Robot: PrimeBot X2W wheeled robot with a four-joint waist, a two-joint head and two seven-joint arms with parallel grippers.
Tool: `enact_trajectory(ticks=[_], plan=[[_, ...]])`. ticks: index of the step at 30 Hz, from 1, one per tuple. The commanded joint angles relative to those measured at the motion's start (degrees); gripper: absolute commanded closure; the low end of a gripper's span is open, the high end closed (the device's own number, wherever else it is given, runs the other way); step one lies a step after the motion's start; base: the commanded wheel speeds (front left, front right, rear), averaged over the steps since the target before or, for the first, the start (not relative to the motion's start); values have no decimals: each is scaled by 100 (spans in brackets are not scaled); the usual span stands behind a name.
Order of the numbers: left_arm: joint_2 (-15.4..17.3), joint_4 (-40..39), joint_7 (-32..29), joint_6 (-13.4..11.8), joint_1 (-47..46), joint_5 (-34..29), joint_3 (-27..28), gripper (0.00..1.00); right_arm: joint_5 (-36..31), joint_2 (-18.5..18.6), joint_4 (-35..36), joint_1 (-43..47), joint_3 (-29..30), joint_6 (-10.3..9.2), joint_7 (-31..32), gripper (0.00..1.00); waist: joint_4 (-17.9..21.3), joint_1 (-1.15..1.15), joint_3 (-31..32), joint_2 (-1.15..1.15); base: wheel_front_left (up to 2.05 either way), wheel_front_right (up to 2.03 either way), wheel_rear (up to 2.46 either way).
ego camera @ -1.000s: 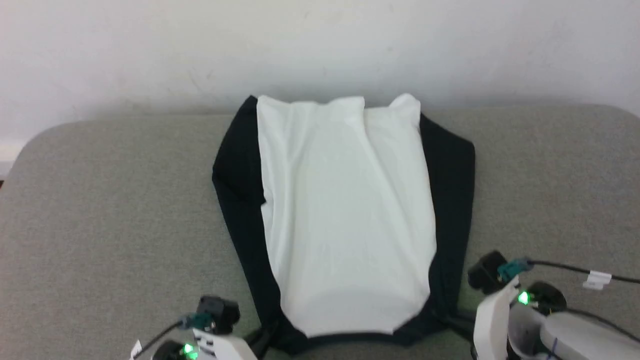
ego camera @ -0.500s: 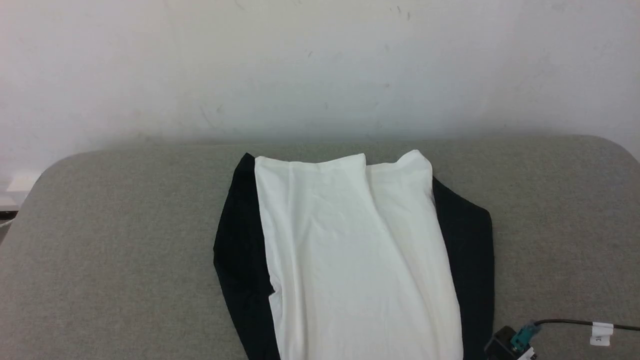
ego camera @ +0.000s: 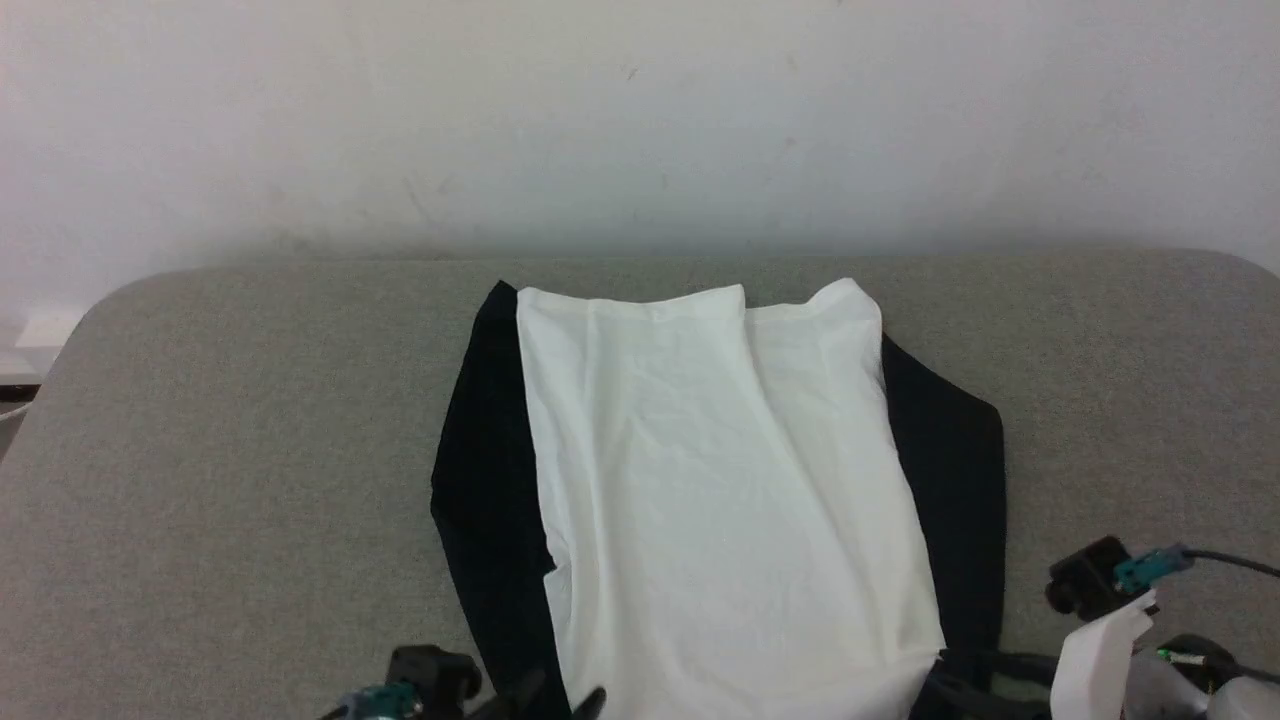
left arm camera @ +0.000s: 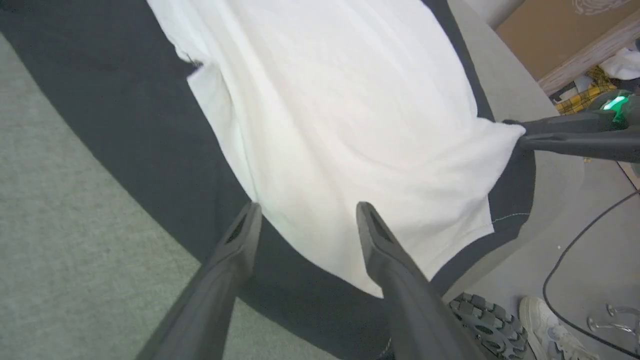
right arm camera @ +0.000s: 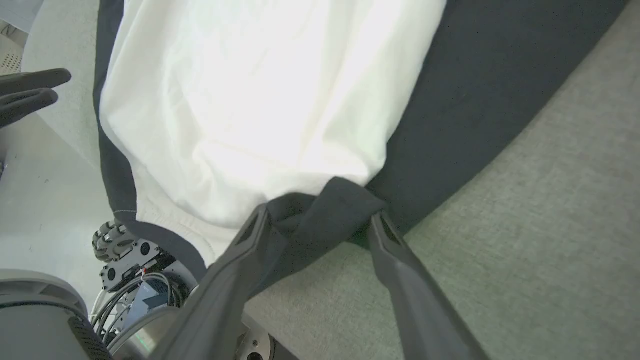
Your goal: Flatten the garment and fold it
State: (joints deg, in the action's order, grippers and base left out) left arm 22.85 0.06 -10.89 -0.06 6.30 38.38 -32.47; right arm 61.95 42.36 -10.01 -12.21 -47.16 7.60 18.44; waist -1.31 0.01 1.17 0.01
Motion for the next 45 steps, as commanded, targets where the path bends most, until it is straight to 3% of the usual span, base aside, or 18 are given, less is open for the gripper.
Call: enact_trajectory(ticks=[1,6,13,18,23,27,33,45], plan=[[-42,-61,146,-21,-138,-42,95,0,-51,-3,44,72,153,-11,-54,0,-21,-1,-17,-1,0,0,0],[-186,-150,1026,-140,-500,-90,639,0,-597,-187,123,-12,1193,-11,-627,0,-13,-1,-125,-1,0,0,0],[-180,206,1849,-228,-1270,-486,1027,0,-1973,-1113,196,-134,2872,-11,-1923,0,142,-1,-567,-1,0,0,0],[53,801,1465,-130,-2161,-718,993,0,-3030,-2038,533,-102,4023,-11,-2490,0,340,-1,-1108,-1,0,0,0],[344,1596,489,324,-3398,-675,859,0,-3718,-2955,1174,-54,4858,-11,-2647,0,597,-1,-1612,-1,0,0,0],[517,2262,-284,552,-4332,-539,783,0,-4001,-3375,1607,-12,5058,-11,-2536,0,793,-1,-1941,-1,0,0,0],[711,3198,-966,657,-5219,-391,750,0,-4132,-3667,1900,85,5139,-11,-2462,0,1044,-1,-2263,-1,0,0,0],[911,4566,-1013,611,-5735,-674,564,0,-4119,-3842,1985,223,5201,-11,-2469,0,1219,-1,-2562,-1,0,0,0]])
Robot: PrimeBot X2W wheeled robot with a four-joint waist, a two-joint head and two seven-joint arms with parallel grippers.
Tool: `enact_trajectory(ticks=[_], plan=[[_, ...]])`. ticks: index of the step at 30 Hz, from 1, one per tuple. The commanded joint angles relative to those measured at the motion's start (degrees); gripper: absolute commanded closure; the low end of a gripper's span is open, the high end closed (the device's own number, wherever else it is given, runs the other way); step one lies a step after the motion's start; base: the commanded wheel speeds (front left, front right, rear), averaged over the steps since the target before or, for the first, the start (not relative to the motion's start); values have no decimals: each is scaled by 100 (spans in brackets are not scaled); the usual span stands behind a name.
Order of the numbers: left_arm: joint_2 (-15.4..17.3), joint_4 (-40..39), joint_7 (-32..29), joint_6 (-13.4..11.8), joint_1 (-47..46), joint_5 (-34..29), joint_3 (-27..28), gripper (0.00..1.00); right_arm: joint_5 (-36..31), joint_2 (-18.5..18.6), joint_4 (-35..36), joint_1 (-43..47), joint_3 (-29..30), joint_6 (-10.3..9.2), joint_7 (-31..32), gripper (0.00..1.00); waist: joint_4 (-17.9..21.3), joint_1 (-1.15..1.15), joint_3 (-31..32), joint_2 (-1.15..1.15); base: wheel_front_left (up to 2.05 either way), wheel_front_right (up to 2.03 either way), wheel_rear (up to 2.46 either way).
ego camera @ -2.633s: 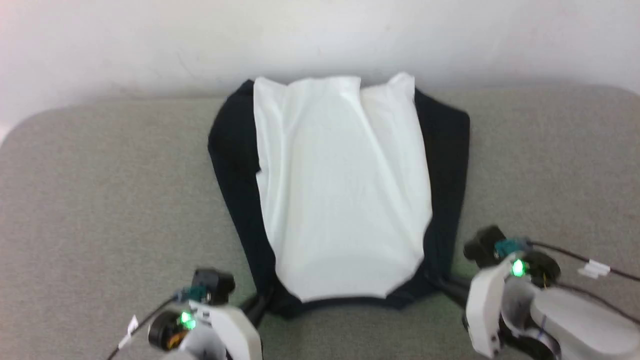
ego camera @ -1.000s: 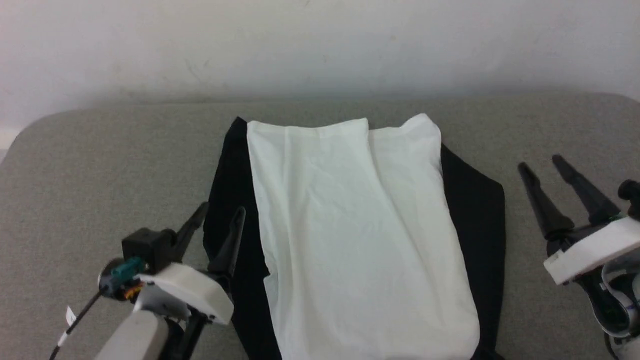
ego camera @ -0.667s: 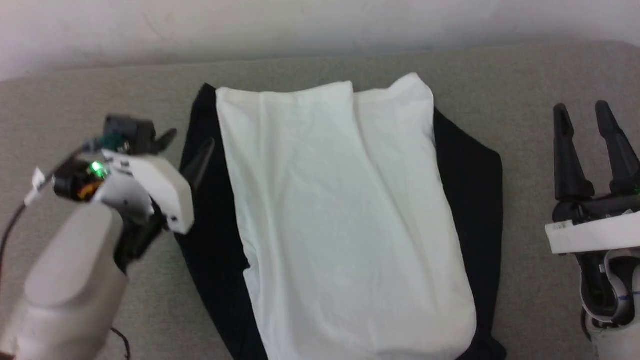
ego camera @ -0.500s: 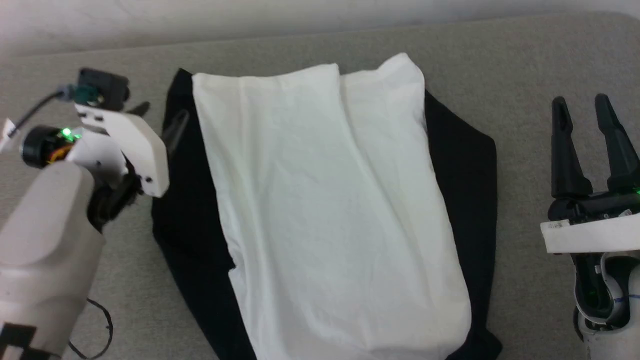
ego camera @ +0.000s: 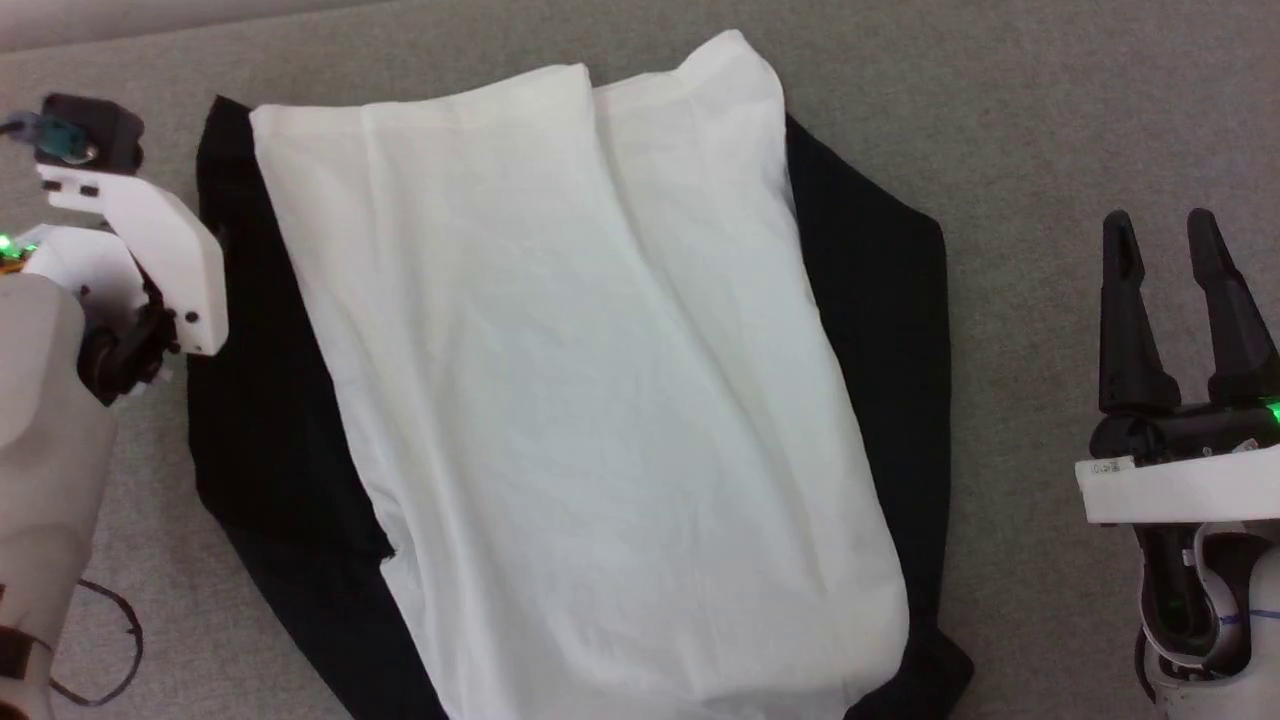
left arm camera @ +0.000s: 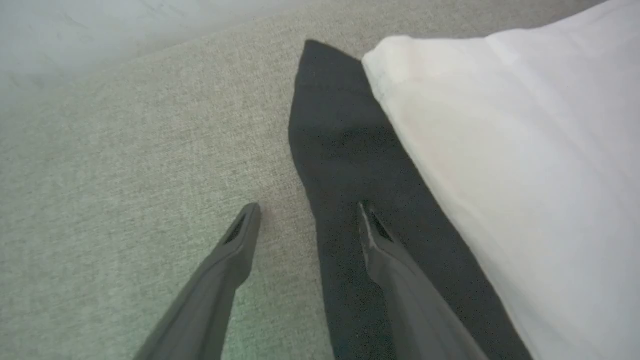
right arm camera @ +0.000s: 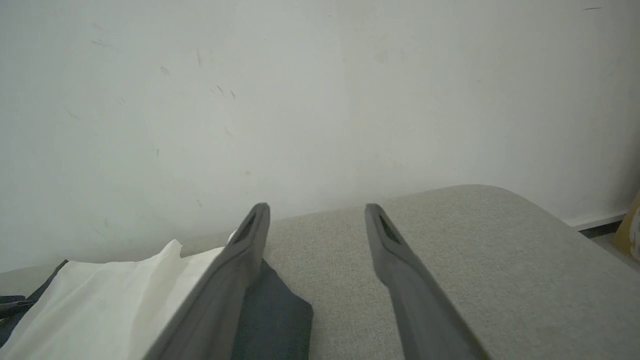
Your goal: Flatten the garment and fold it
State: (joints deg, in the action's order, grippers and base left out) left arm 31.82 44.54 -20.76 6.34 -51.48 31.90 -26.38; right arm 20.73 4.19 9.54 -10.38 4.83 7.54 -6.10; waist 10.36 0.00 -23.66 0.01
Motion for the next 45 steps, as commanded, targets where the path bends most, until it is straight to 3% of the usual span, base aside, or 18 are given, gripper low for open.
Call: enact_trajectory(ticks=[1,2,3,4,9,23,28,33,39,45], plan=[[5,200,-37,-29,32,-39,-69,0,1,-32,30,37,6,-5,-15,0,48,0,-96,-1,0,0,0],[6,282,-69,-28,30,-66,-109,0,-4,-38,29,35,12,-5,-14,0,39,0,-107,-1,0,0,0],[4,364,-135,-16,36,-73,-154,56,-11,-44,28,32,18,-5,-12,0,27,0,-113,-1,0,0,0],[-7,430,-195,0,43,-51,-182,100,-17,-49,26,29,24,-5,-9,0,13,0,-114,-1,0,0,0],[-92,591,36,39,84,194,-63,100,-30,-70,-58,40,53,-5,17,0,-90,0,52,-1,0,0,0],[90,225,1789,-198,879,621,590,100,76,-87,-321,449,456,-5,172,0,-563,0,1359,-1,0,0,0],[187,-672,2153,-367,1153,643,716,100,102,-96,-318,604,528,-5,273,0,-698,0,1727,-1,0,0,0],[211,-1977,2020,-587,1652,554,563,100,120,-109,-304,713,509,-5,346,0,-718,0,1946,-1,0,0,0],[-40,-3626,1639,-1015,2329,446,176,100,204,-121,-282,843,481,-5,366,0,-636,0,2022,-1,0,0,0],[-589,-4611,1187,-1251,2696,225,-613,100,264,-126,-288,919,484,-5,371,0,-543,0,1959,-1,0,0,0]])
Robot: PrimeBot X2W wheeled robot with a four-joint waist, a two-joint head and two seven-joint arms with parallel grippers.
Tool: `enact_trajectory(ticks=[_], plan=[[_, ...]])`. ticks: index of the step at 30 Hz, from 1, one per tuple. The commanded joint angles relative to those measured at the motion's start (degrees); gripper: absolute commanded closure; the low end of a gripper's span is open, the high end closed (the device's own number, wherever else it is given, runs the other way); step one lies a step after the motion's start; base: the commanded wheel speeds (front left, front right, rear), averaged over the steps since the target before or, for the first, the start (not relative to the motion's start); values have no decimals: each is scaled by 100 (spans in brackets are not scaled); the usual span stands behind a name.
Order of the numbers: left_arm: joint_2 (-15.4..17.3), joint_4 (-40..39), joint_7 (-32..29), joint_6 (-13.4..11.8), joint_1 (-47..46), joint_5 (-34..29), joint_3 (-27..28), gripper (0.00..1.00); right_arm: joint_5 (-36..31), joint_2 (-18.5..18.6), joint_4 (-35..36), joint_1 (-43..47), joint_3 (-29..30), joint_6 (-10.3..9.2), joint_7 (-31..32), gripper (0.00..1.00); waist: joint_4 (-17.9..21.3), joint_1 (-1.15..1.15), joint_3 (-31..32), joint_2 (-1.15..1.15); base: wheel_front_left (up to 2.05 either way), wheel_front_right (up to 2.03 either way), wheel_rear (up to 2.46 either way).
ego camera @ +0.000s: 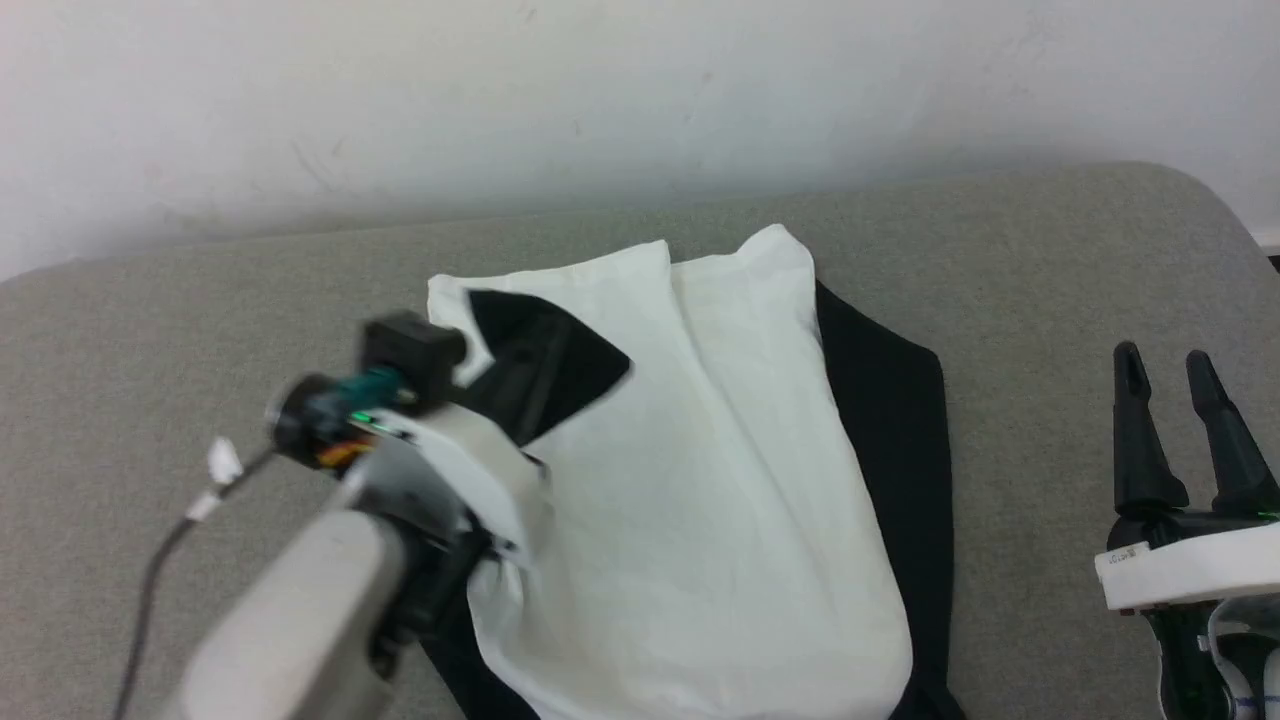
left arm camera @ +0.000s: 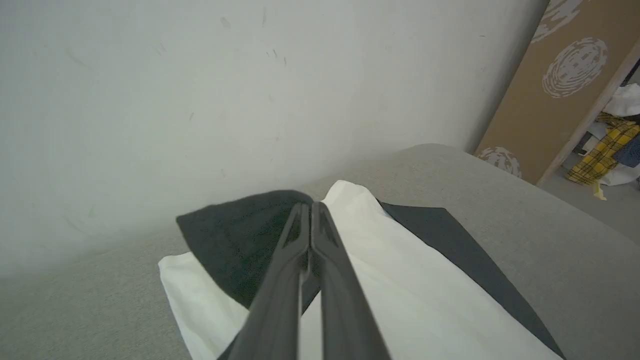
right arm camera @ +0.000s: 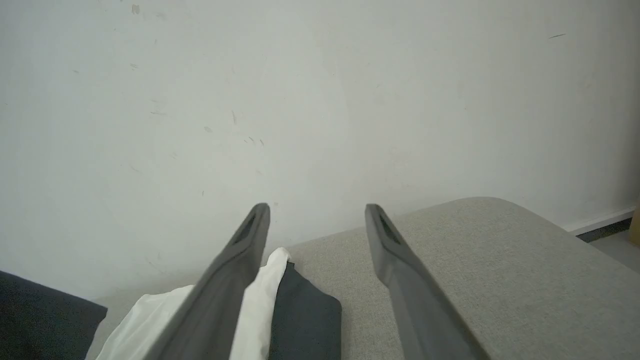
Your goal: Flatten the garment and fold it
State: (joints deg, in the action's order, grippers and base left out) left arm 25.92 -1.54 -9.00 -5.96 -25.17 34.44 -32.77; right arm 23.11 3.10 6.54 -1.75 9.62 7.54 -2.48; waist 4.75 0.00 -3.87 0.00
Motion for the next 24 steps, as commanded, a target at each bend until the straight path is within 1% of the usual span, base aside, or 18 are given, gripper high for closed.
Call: enact_trajectory(ticks=[1,3,6,9,11,13,15,20,21,22,24], plan=[[-128,-30,-39,-55,78,-77,-114,100,38,-18,16,59,2,-5,9,0,33,0,-39,0,0,0,0],[-418,51,-75,-133,74,-158,-348,100,65,-19,13,52,-23,-5,15,0,91,0,-83,0,0,0,0],[-918,376,-24,-276,18,-224,-592,100,92,-20,-5,31,-68,-5,14,0,176,0,-156,0,0,0,0],[-1259,814,66,-408,-109,-469,-851,100,128,-21,-44,11,-135,-5,13,0,269,0,-241,0,0,0,0],[-1460,1096,106,-425,-155,-639,-1093,100,146,-21,-83,11,-158,-5,9,0,310,0,-290,0,0,0,0],[-1640,1361,102,-356,-125,-770,-1400,100,154,-21,-122,18,-163,-5,5,0,340,0,-338,0,0,0,0],[-1768,1644,64,-230,-41,-831,-1687,100,165,-21,-169,19,-152,-5,-1,0,352,0,-374,0,0,0,0],[-1878,2282,-43,70,68,-966,-2208,100,178,-21,-290,29,-173,-5,70,0,310,0,-424,0,0,0,0],[-1889,2372,-92,190,62,-991,-2334,38,177,-16,-322,31,-174,-5,100,0,288,0,-424,0,0,0,0],[-1905,2433,-87,265,57,-1004,-2406,0,180,-8,-356,35,-171,-5,141,0,258,0,-420,0,0,0,0],[-1941,2487,40,383,38,-1024,-2491,0,165,27,-431,39,-159,-5,237,0,199,0,-396,0,0,0,0]])
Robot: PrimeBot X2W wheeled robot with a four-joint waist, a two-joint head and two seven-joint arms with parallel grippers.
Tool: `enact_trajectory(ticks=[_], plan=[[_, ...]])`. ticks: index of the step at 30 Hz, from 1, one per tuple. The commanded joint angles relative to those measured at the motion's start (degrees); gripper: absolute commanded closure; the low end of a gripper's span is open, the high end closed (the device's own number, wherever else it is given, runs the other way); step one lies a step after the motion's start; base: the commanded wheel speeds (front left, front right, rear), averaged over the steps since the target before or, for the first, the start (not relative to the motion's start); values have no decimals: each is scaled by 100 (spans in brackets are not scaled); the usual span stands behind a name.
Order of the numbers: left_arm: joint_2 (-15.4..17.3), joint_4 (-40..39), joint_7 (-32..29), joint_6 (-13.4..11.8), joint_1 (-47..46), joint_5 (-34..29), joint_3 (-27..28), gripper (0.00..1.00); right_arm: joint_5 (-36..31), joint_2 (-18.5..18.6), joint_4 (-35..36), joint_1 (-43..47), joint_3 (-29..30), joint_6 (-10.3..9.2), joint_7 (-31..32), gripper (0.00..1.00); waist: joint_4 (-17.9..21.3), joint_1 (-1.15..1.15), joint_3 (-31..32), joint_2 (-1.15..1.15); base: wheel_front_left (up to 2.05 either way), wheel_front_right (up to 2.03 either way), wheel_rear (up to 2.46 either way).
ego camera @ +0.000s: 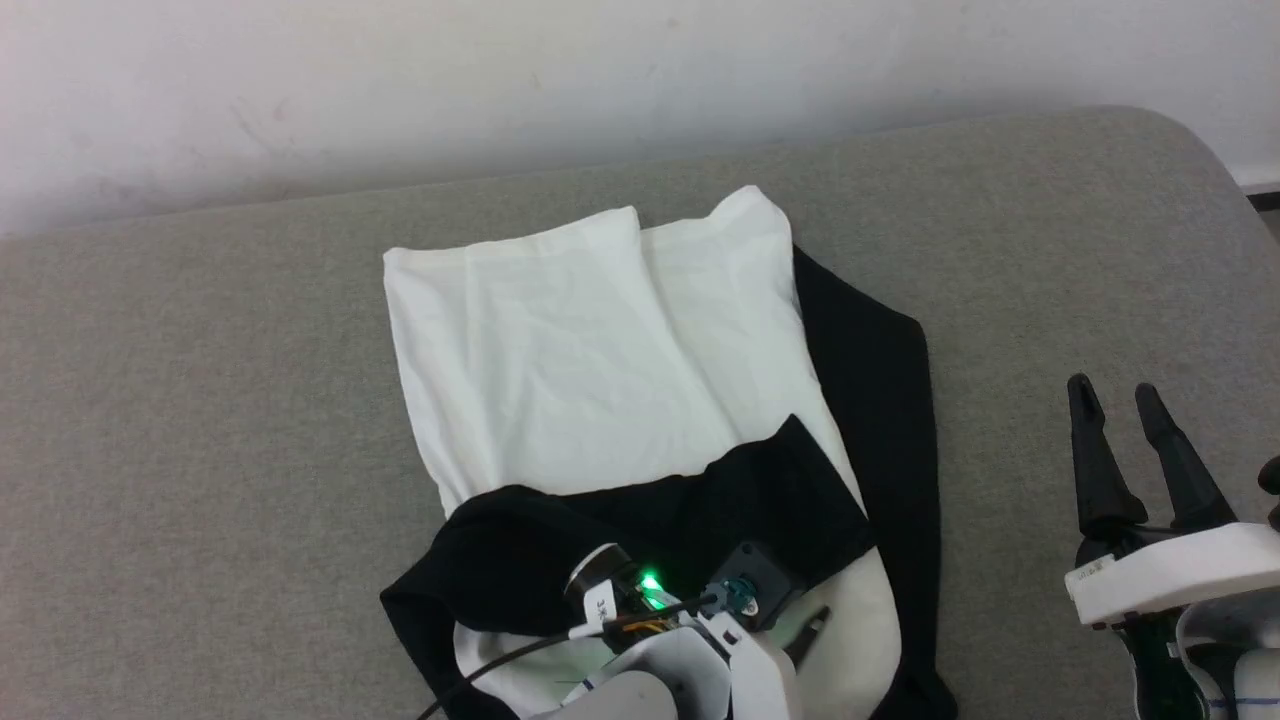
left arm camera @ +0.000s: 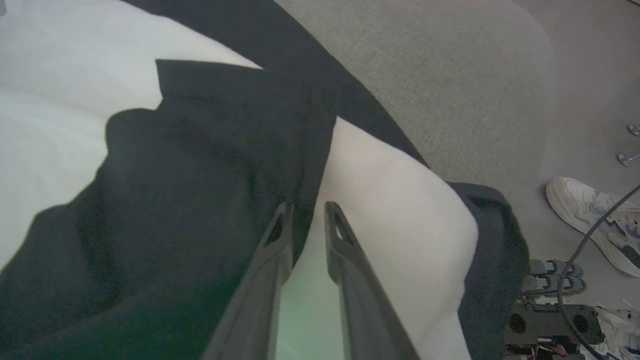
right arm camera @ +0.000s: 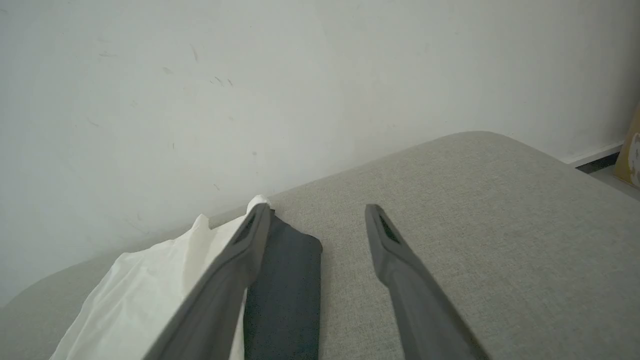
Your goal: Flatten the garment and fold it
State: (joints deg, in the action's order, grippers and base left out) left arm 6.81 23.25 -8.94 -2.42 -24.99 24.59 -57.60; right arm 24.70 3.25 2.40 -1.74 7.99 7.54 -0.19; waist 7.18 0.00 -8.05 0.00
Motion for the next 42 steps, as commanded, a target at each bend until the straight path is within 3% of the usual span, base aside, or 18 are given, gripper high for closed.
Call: enact_trajectory(ticks=[1,8,16,20,23,28,31,42], plan=[[-49,16,119,59,17,-23,-7,0,-12,39,-58,43,26,-5,56,0,-89,0,52,0,0,0,0],[3,-407,1026,-78,-161,255,655,0,-91,357,-161,-43,-5,-5,578,0,-424,0,281,0,0,0,0],[1067,-951,2146,-510,-185,405,1974,0,-322,819,-395,-428,-111,-5,1637,0,-849,0,373,0,0,0,0],[1581,-1328,2361,-680,237,483,2662,0,-452,950,-601,-653,-164,-5,2116,0,-1062,0,311,0,0,0,0],[1782,-1715,2388,-845,718,357,3134,0,-551,994,-838,-830,-152,-5,2441,0,-1216,0,228,0,0,0,0],[1635,-2243,2391,-983,1560,150,3558,0,-725,1116,-1222,-1144,-207,-5,2782,0,-1398,0,75,0,0,0,0],[1356,-2464,2392,-978,2004,51,3787,0,-884,1285,-1566,-1478,-195,-5,2933,0,-1558,0,-84,0,0,0,0],[608,-2357,2393,-357,2098,-404,4197,0,-1379,1702,-3188,-2518,-282,-5,2915,0,-2035,0,-503,0,0,0,0]])
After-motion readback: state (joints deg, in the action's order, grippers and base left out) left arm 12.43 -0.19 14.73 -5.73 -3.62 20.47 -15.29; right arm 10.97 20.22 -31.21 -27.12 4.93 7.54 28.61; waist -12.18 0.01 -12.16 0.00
